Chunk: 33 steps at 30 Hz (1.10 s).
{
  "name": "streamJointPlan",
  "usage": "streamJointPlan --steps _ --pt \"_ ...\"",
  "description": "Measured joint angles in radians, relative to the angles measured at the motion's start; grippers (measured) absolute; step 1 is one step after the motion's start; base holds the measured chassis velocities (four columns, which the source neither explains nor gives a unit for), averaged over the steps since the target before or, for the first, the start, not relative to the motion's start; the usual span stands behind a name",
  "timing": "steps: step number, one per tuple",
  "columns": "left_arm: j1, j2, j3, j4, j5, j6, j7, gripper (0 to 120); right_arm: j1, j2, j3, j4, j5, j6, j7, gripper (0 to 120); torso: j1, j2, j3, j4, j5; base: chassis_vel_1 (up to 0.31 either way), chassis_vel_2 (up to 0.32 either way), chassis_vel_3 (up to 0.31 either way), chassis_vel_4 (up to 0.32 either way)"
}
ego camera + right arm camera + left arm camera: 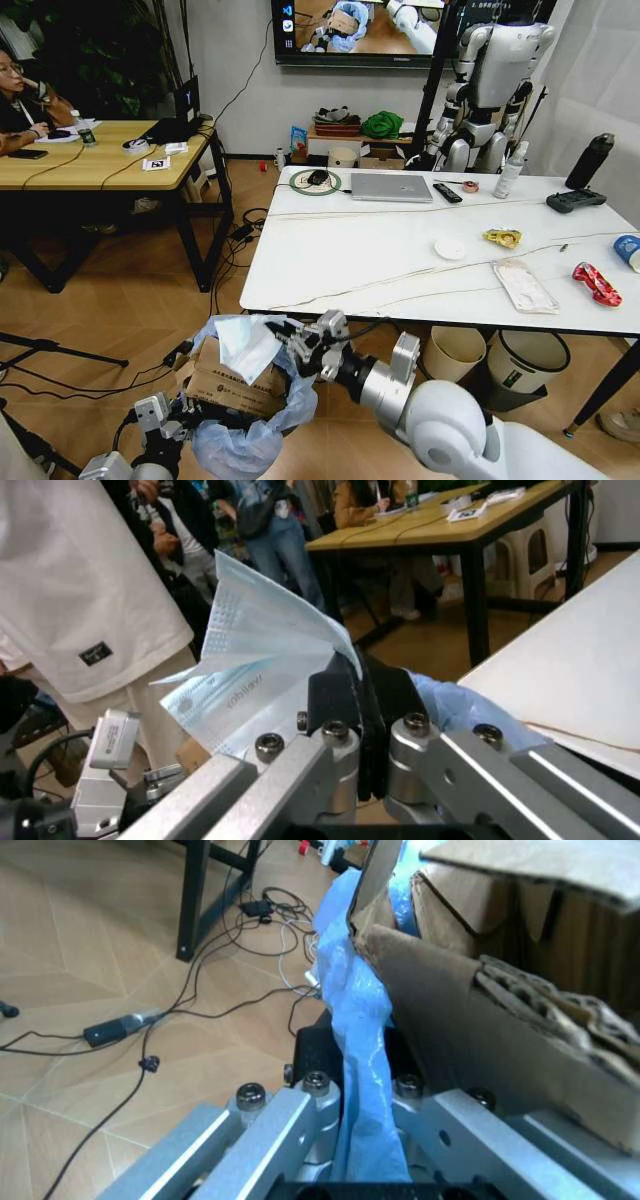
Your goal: Pick up the trash bin and place the trash from the table into it.
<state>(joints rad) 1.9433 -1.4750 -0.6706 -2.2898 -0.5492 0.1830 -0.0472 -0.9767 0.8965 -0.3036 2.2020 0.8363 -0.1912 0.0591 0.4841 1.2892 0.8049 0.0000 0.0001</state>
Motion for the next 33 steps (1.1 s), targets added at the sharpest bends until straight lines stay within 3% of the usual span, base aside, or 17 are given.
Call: streamJointPlan --steps 10,21,23,28,33 --pt "-0.003 -0.020 0.001 -0.004 0.006 0.001 -0.001 0 -0.023 0.009 -0.069 -0.038 -0.094 0.003 0.000 0 0.000 0.000 0.000 -0.0001 0.0000 0.000 0.000 0.000 0.000" --pt "-0.002 -0.026 0.000 -0.010 0.018 0.001 -0.001 0 0.028 -0.032 -0.066 -0.017 -0.112 -0.039 0.029 43 0.000 0.000 0.000 0.0000 0.0000 0.000 0.000 0.000 0.000" --pt "-0.002 -0.026 0.000 -0.011 0.018 0.001 -0.001 0 0.027 -0.038 -0.066 -0.010 -0.113 -0.050 0.037 47 0.000 0.000 0.000 0.0000 -0.0001 0.000 0.000 0.000 0.000" --pt "-0.005 -0.024 0.000 -0.013 0.018 0.002 -0.003 0 0.036 -0.054 -0.070 0.069 -0.034 -0.235 0.159 68 0.000 0.000 0.000 -0.0001 -0.0001 0.000 0.000 0.000 0.000" --pt "-0.008 -0.024 0.002 -0.011 0.017 0.003 -0.004 0 0.052 -0.052 -0.081 0.101 0.013 -0.335 0.243 84 0.000 0.000 0.000 -0.0001 -0.0001 0.000 0.000 0.000 0.000"
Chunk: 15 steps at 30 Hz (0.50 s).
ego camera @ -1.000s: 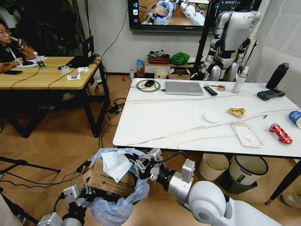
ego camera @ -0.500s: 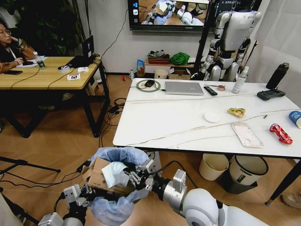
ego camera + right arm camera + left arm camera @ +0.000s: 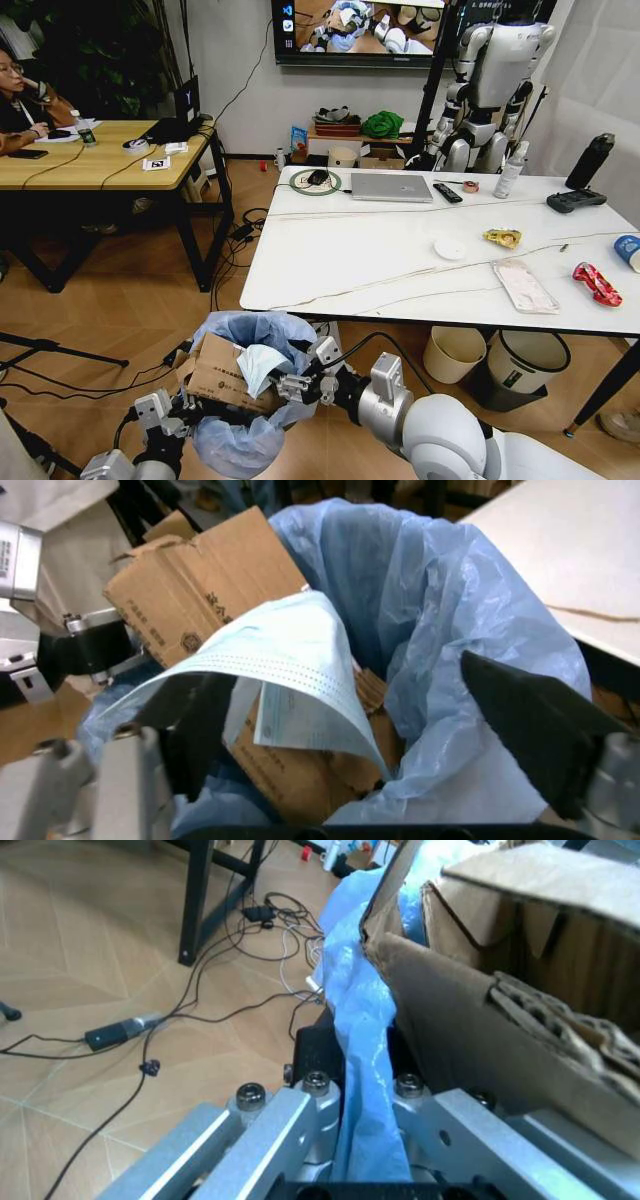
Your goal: Pick up the trash bin and place the trash from the table into it.
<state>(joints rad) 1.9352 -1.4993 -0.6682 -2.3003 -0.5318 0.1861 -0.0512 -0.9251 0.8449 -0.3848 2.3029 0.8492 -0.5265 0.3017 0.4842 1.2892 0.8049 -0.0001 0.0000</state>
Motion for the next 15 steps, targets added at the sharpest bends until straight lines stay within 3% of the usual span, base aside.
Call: streamJointPlan --steps 5,15 --pt "-0.006 -0.002 0.004 0.007 -0.001 0.001 -0.001 0 0.018 0.008 -0.007 0.026 0.086 -0.071 0.091 99 0.000 0.000 0.000 0.0000 0.0000 0.000 0.000 0.000 0.000" --pt "-0.014 -0.004 0.013 0.020 -0.002 0.005 -0.003 0 0.040 0.000 0.000 0.051 0.137 -0.079 0.135 100 0.000 0.000 0.000 0.0000 0.0001 0.000 0.000 0.000 0.000"
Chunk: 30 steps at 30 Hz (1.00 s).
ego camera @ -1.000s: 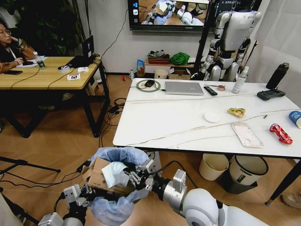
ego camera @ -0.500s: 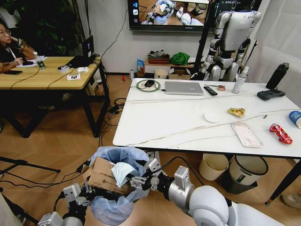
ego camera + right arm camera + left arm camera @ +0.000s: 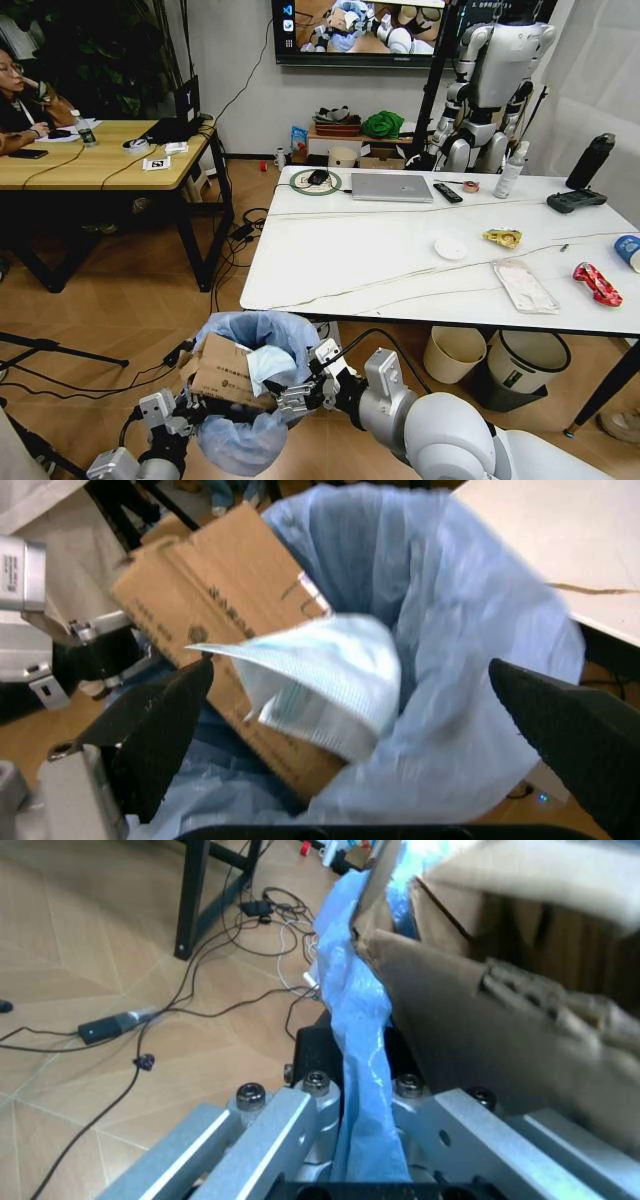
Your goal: Pick up the trash bin and place the trash from the table into it.
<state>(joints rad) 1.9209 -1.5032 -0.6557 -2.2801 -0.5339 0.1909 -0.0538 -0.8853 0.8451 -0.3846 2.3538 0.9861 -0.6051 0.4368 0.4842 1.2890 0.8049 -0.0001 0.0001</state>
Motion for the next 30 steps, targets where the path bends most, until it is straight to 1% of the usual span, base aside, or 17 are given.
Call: streamJointPlan --steps 6,10,15,19,20,21,26,27,28,30 --pt "-0.003 -0.002 0.003 0.006 0.001 0.000 0.000 0 -0.001 -0.020 0.008 0.022 0.015 0.005 0.017 100 0.000 0.000 0.000 0.0000 0.0000 0.000 0.000 0.000 0.000" --pt "-0.001 -0.004 0.005 0.006 0.004 0.001 0.000 0 -0.020 -0.057 0.027 0.064 0.031 0.007 0.033 100 0.000 0.000 0.000 -0.0001 0.0000 0.000 0.000 0.000 0.000" --pt "0.002 -0.005 0.006 0.006 0.007 0.001 0.000 0 -0.030 -0.075 0.054 0.099 0.042 0.014 0.041 100 0.000 0.000 0.000 0.0000 -0.0001 0.000 0.000 0.000 0.000" --pt "0.006 -0.006 0.013 0.004 0.014 0.000 0.000 0 -0.039 -0.063 0.145 0.126 0.049 0.029 0.042 100 0.000 0.000 0.000 0.0000 0.0000 0.000 0.000 0.000 0.000" --pt "0.007 -0.006 0.018 0.004 0.019 -0.001 0.001 0 -0.043 -0.058 0.188 0.127 0.050 0.036 0.041 100 0.000 0.000 0.000 0.0000 0.0000 0.000 0.000 0.000 0.000" --pt "0.007 -0.006 0.018 0.004 0.019 -0.001 0.001 0 -0.043 -0.058 0.188 0.127 0.050 0.036 0.041 100 0.000 0.000 0.000 0.0000 0.0000 0.000 0.000 0.000 0.000" --pt "0.009 0.001 0.034 0.004 0.023 -0.004 0.003 0 -0.078 -0.044 0.422 0.111 0.077 0.059 0.009 100 0.000 0.000 0.000 0.0000 0.0000 0.000 0.000 0.000 0.000" --pt "0.009 0.001 0.034 0.004 0.023 -0.004 0.003 0 -0.078 -0.044 0.422 0.111 0.077 0.059 0.009 100 0.000 0.000 0.000 0.0000 0.0000 0.000 0.000 0.000 0.000" --pt "0.011 0.005 0.036 0.003 0.022 -0.004 0.004 0 -0.092 -0.038 0.490 0.100 0.091 0.062 -0.008 100 0.000 0.000 0.000 0.0000 -0.0001 0.000 0.000 0.000 0.000" --pt "0.014 0.010 0.037 -0.002 0.017 -0.005 0.004 0 -0.114 -0.027 0.572 0.078 0.095 0.072 -0.036 100 0.000 0.000 0.000 0.0000 0.0000 0.000 0.000 0.000 0.000"
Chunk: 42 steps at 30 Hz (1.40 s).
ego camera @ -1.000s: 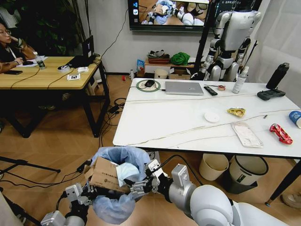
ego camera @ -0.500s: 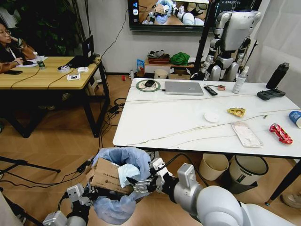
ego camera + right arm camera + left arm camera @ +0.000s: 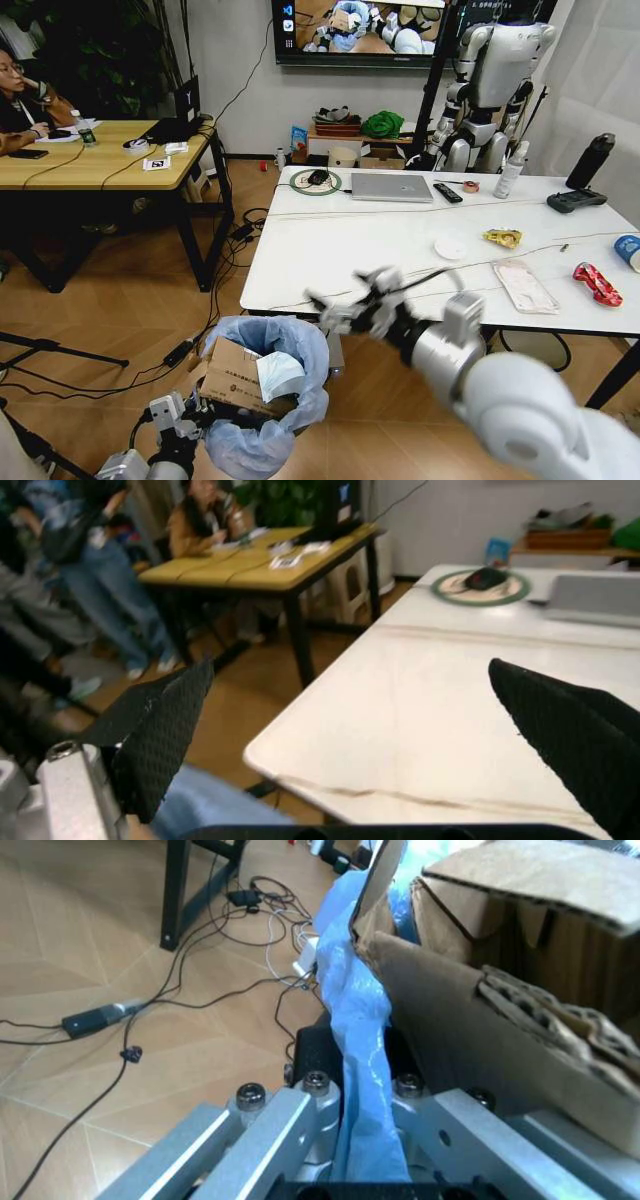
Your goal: Pick up the trash bin and place the trash from the table into it.
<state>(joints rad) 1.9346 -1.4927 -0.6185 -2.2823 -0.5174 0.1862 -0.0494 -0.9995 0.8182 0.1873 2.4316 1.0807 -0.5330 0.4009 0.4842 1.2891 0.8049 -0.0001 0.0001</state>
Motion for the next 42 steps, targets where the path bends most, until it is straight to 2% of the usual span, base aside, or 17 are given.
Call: streamJointPlan --steps 2,7,13,19,26,28,29,33,42 --pt "0.000 0.004 0.000 -0.002 -0.004 0.000 0.000 0 -0.014 0.007 0.042 -0.015 -0.002 0.008 -0.015 100 0.000 0.000 0.000 0.0000 0.0002 0.000 0.000 0.000 0.000" --pt "-0.001 0.019 -0.001 -0.003 -0.018 -0.001 0.000 0 -0.063 0.073 0.231 -0.102 -0.059 0.048 -0.116 100 0.000 0.000 0.000 -0.0001 0.0000 0.000 0.000 0.000 0.000" --pt "-0.006 0.030 0.005 -0.003 -0.020 -0.002 0.000 0 -0.045 0.115 0.297 -0.182 -0.107 0.066 -0.152 100 0.000 0.000 0.000 0.0000 0.0000 0.000 0.000 0.000 0.000" --pt "-0.020 0.037 0.023 0.013 -0.022 -0.002 0.001 0 -0.028 0.156 0.326 -0.347 -0.269 0.165 -0.226 100 0.000 0.000 0.000 0.0000 0.0002 0.000 0.000 0.000 0.000" --pt "-0.032 0.048 0.033 0.031 -0.026 -0.001 -0.001 0 0.036 0.140 0.286 -0.489 -0.303 0.139 -0.233 100 0.000 0.000 0.000 -0.0001 -0.0001 0.000 0.000 0.000 0.000" --pt "-0.032 0.048 0.033 0.031 -0.026 -0.001 -0.001 0 0.036 0.140 0.286 -0.489 -0.303 0.139 -0.233 100 0.000 0.000 0.000 -0.0001 -0.0001 0.000 0.000 0.000 0.000" --pt "-0.031 0.046 0.037 0.032 -0.025 -0.001 -0.001 0 0.079 0.134 0.254 -0.553 -0.306 0.124 -0.232 100 0.000 0.000 0.000 0.0000 -0.0002 0.000 0.000 0.000 0.000" --pt "-0.031 0.042 0.040 0.034 -0.016 -0.001 0.000 0 0.171 0.131 0.180 -0.668 -0.338 0.111 -0.239 100 0.000 0.000 0.000 0.0000 0.0000 0.000 0.000 0.000 0.000" --pt "-0.031 0.031 0.027 0.037 -0.009 -0.001 0.001 0 0.327 0.151 0.067 -0.868 -0.368 0.031 -0.270 100 0.000 0.000 0.000 0.0000 -0.0001 0.000 0.000 0.000 0.000"
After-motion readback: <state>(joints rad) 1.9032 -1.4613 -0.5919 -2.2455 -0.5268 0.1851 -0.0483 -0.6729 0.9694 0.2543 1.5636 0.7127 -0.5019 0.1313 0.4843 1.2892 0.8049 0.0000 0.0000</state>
